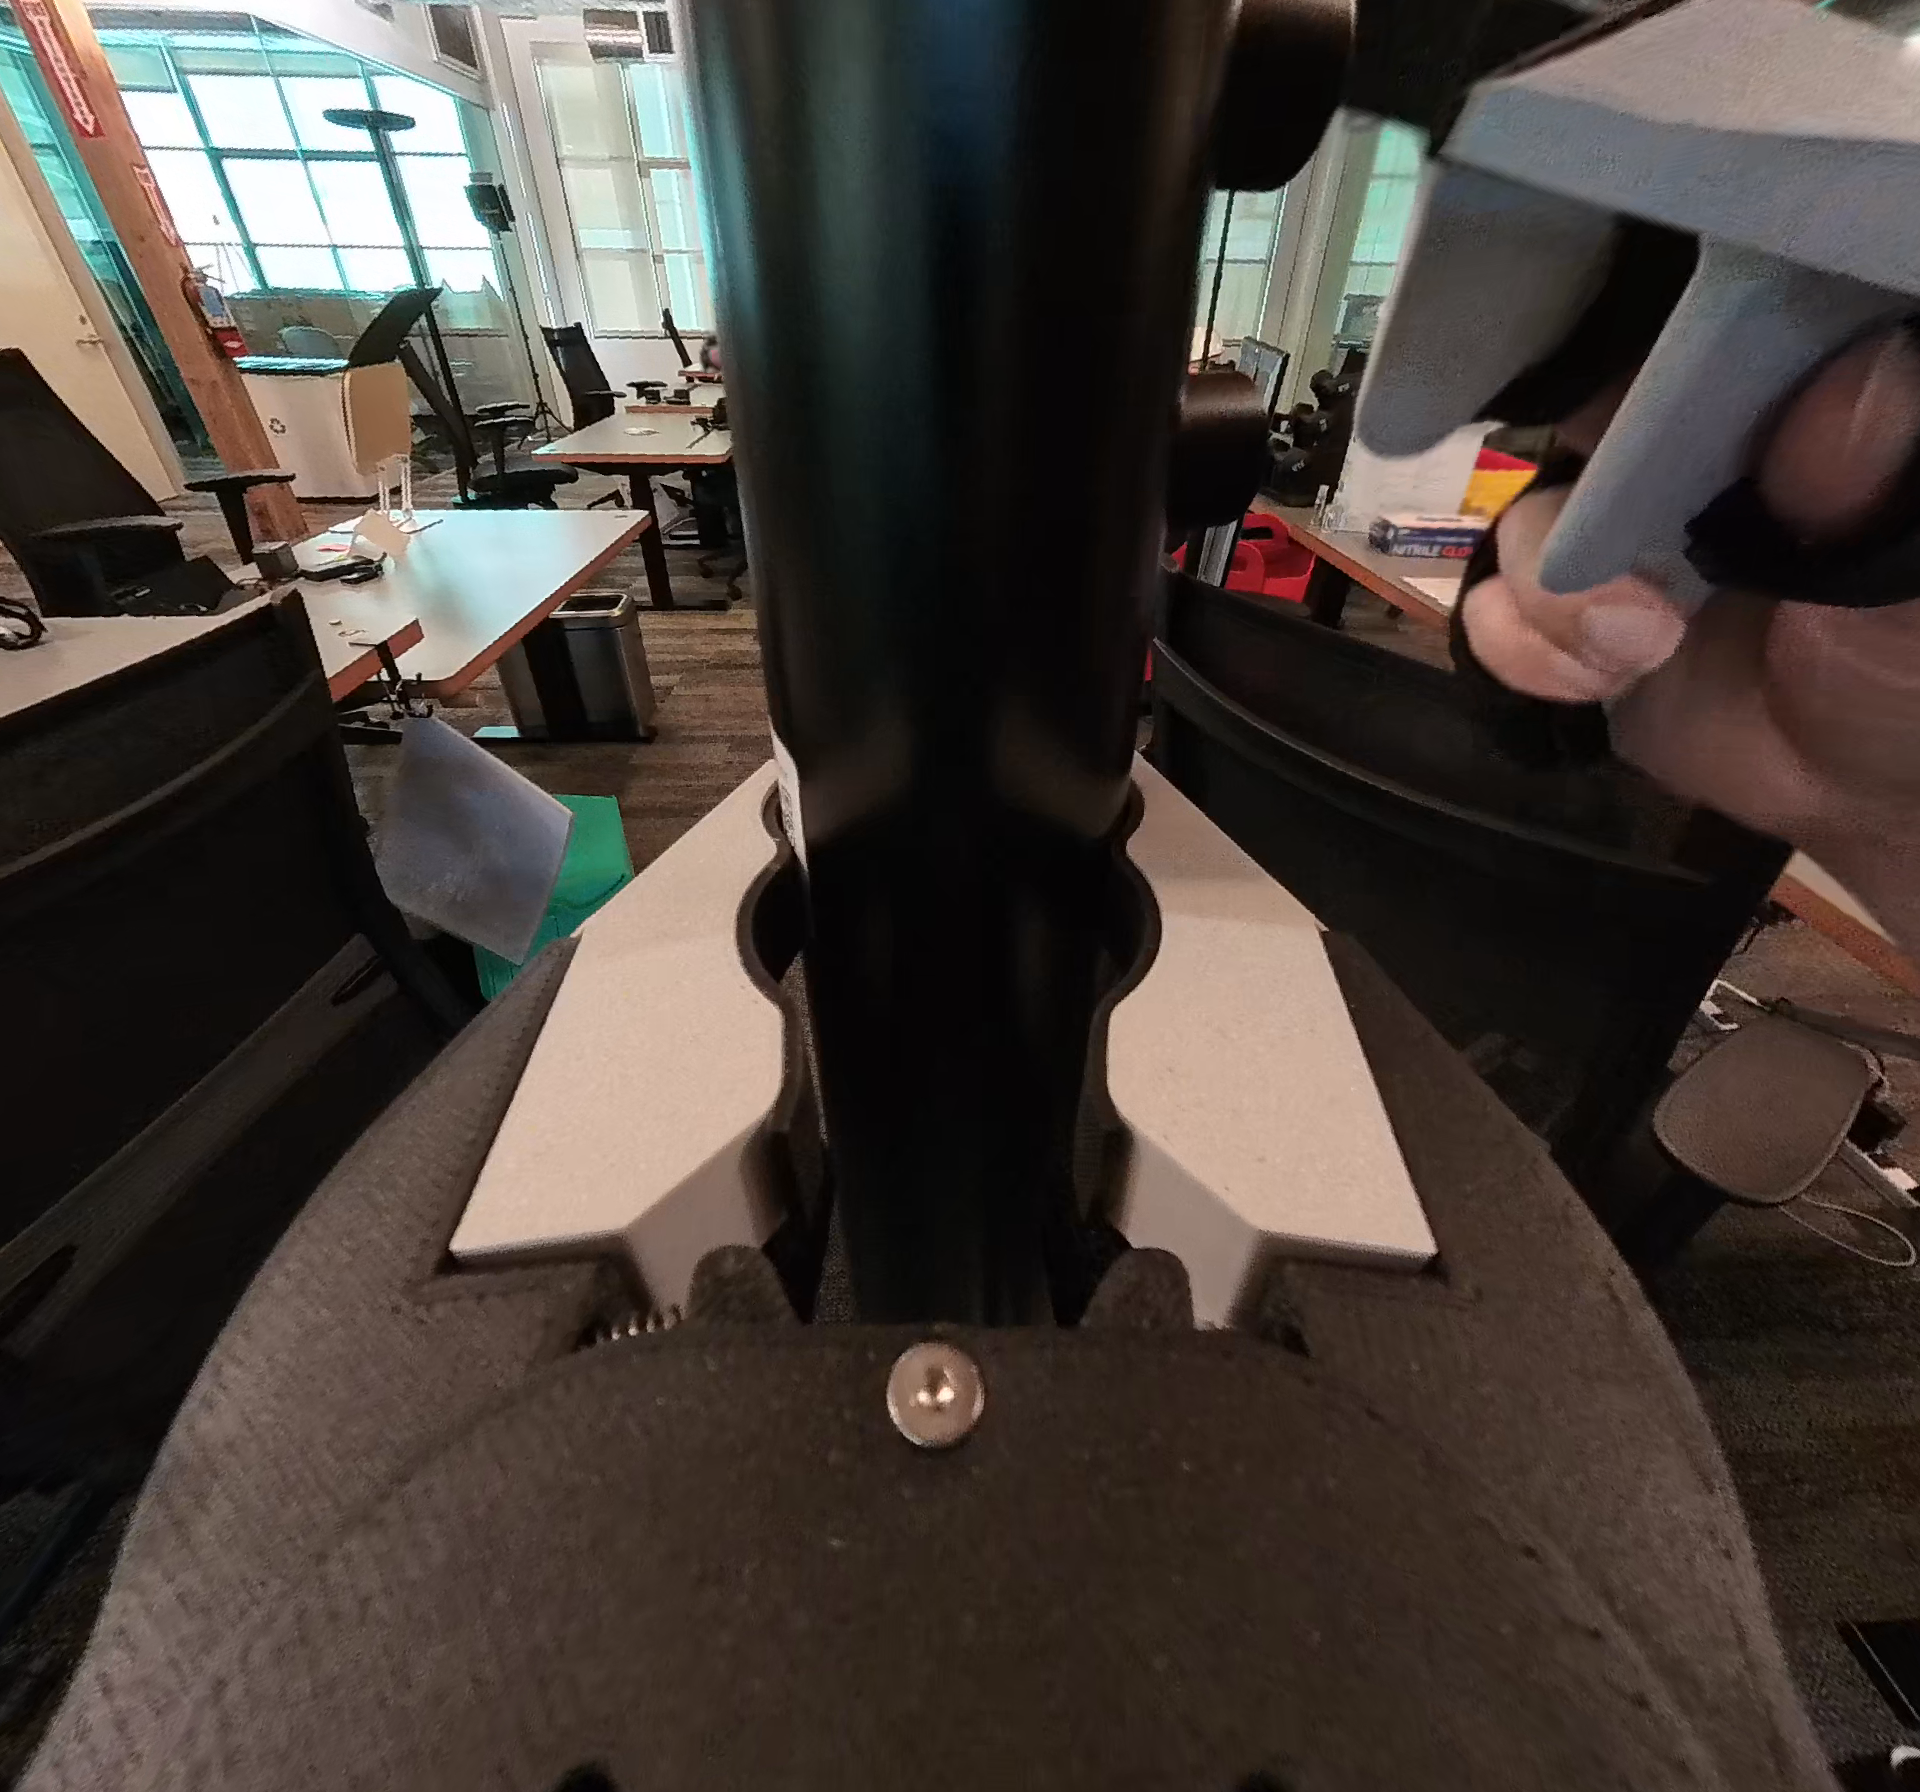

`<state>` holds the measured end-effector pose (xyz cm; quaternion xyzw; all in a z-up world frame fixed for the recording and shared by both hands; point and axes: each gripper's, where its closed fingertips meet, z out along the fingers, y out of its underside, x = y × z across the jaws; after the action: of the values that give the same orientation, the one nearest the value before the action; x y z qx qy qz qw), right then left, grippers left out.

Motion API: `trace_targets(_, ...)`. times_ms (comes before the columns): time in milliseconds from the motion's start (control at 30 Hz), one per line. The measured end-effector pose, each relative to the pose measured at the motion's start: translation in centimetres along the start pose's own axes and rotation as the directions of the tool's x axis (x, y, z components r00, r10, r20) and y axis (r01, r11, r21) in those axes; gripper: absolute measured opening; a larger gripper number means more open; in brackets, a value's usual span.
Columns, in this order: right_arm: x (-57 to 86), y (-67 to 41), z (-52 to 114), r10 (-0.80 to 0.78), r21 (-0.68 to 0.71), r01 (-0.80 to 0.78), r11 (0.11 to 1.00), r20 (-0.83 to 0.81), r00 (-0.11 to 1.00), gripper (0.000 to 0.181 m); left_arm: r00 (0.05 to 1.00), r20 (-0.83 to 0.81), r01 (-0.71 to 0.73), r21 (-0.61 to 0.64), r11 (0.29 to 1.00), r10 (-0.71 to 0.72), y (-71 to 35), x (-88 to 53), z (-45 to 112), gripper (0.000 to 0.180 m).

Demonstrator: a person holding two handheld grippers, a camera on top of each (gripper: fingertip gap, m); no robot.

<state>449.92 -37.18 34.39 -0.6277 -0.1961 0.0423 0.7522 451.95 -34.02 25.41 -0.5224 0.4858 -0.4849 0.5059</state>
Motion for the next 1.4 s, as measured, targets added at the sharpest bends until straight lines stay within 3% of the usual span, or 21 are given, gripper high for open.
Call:
trace_targets(67, -0.3, -0.3, 0.6, -0.162, -0.040, 0.161, 0.986, -0.013, 0.987, 0.036, 1.000, -0.001, -0.001, 0.000, 1.000, 0.001, 0.0, 0.1, 0.0, 0.056)
trace_targets(167, -0.5, -0.2, 1.4, -0.232, -0.090, 0.231, 0.969, -0.006, 0.973, 0.031, 1.000, -0.001, -0.001, 0.000, 1.000, 0.001, 0.0, -0.1, 0.1, 0.056)
trace_targets(233, -0.6, 0.0, 1.6, -0.219, -0.105, 0.219, 0.970, 0.008, 0.976, 0.018, 1.000, -0.002, -0.002, -0.003, 1.000, 0.002, 0.1, -0.2, 0.0, 0.056)
trace_targets(367, -0.7, -0.3, 1.5, -0.164, -0.082, 0.165, 0.983, 0.014, 0.986, 0.018, 1.000, -0.003, -0.001, -0.003, 1.000, 0.001, 0.0, 0.0, -0.1, 0.056)
trace_targets(467, -0.8, -2.6, 1.0, -0.105, 0.040, 0.104, 0.994, 0.042, 0.994, 0.016, 1.000, -0.003, -0.002, -0.004, 1.000, 0.002, 0.0, 0.1, -0.1, 0.056)
trace_targets(567, -0.2, -3.2, 1.2, 0.011, 0.037, -0.015, 0.999, 0.095, 0.995, 0.000, 1.000, -0.004, -0.001, -0.005, 1.000, 0.001, 0.0, 0.0, -0.1, 0.056)
trace_targets(1400, 0.1, -2.9, 2.2, 0.016, -0.060, -0.011, 0.998, 0.084, 0.996, 0.000, 1.000, 0.001, -0.007, -0.011, 1.000, 0.007, 0.1, 0.1, -0.1, 0.056)
